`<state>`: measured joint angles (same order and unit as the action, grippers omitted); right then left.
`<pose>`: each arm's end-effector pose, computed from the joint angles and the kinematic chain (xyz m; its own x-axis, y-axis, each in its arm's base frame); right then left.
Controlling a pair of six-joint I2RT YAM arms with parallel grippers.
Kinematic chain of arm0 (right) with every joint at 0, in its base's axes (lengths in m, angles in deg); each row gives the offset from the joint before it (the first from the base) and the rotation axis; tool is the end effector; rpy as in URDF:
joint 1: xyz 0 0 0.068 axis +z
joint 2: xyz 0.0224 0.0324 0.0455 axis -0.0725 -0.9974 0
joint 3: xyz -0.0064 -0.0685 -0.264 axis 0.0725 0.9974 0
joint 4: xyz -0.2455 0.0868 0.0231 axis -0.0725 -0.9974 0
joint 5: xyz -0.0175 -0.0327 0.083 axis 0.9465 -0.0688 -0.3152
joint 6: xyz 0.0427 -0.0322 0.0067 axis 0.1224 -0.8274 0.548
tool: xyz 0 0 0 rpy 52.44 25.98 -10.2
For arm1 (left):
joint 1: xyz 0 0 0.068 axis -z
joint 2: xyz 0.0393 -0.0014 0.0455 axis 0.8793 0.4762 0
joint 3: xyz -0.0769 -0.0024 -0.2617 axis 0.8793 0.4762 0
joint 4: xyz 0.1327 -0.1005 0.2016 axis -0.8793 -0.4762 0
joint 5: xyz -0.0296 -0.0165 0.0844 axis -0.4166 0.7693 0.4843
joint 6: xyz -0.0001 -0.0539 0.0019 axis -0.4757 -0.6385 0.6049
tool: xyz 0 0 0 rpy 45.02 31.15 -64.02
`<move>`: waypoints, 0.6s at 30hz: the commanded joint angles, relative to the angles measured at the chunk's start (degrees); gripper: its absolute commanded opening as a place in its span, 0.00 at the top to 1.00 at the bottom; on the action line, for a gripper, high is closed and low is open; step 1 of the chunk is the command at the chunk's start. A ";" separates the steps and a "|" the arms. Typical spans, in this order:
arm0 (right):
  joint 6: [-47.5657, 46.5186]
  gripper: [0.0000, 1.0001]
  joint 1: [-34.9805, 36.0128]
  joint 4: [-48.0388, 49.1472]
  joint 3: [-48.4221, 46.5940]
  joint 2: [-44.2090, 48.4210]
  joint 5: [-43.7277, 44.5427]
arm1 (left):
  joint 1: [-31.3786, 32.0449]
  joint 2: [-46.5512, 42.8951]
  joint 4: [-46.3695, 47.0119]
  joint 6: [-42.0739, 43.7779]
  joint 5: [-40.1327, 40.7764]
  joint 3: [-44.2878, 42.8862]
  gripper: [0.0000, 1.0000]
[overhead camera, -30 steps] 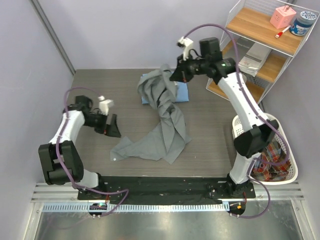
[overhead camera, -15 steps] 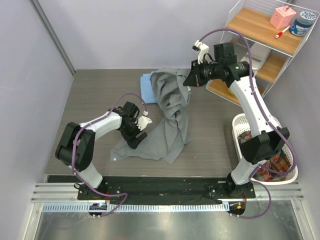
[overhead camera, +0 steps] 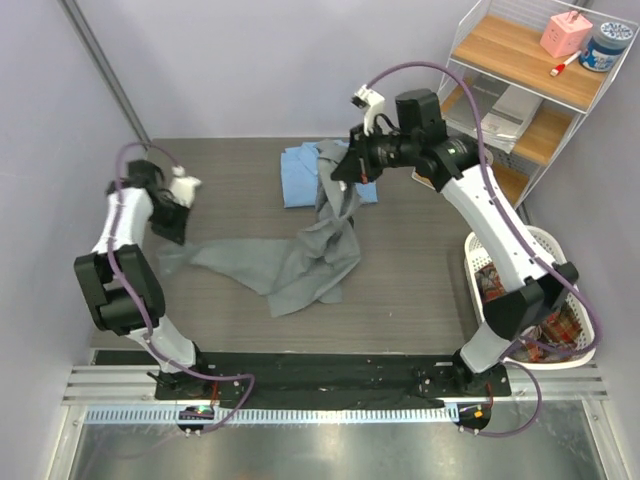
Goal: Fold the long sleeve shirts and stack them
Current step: Flatten the shirt out
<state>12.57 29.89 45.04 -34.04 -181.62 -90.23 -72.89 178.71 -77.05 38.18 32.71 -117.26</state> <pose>0.2987 0.1669 0.4396 -0.5060 -0.1946 -0.8403 -0.7758 0.5285 0.3448 0.3170 0.0550 0.2331 -0.8640 0.3975 -0.3089 0.4354 0.8981 -0.0621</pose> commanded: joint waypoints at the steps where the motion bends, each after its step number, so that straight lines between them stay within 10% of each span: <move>1: 6.61 0.99 -1.29 5.73 -9.04 -1.43 -0.79 | -8.96 -0.43 -10.04 0.90 -9.64 -17.10 1.00; 11: -9.45 0.99 -17.73 -4.55 26.46 15.88 3.69 | -6.97 -9.73 -20.39 10.03 -27.48 -13.10 1.00; 18: -13.86 0.99 -21.87 -5.34 30.26 12.39 3.69 | 32.86 -19.58 -17.12 1.88 -35.86 -9.95 1.00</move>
<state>3.00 8.89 39.47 -3.50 -167.98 -86.71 -60.13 166.45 -93.45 44.35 6.18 -129.02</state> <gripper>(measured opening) 0.028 0.008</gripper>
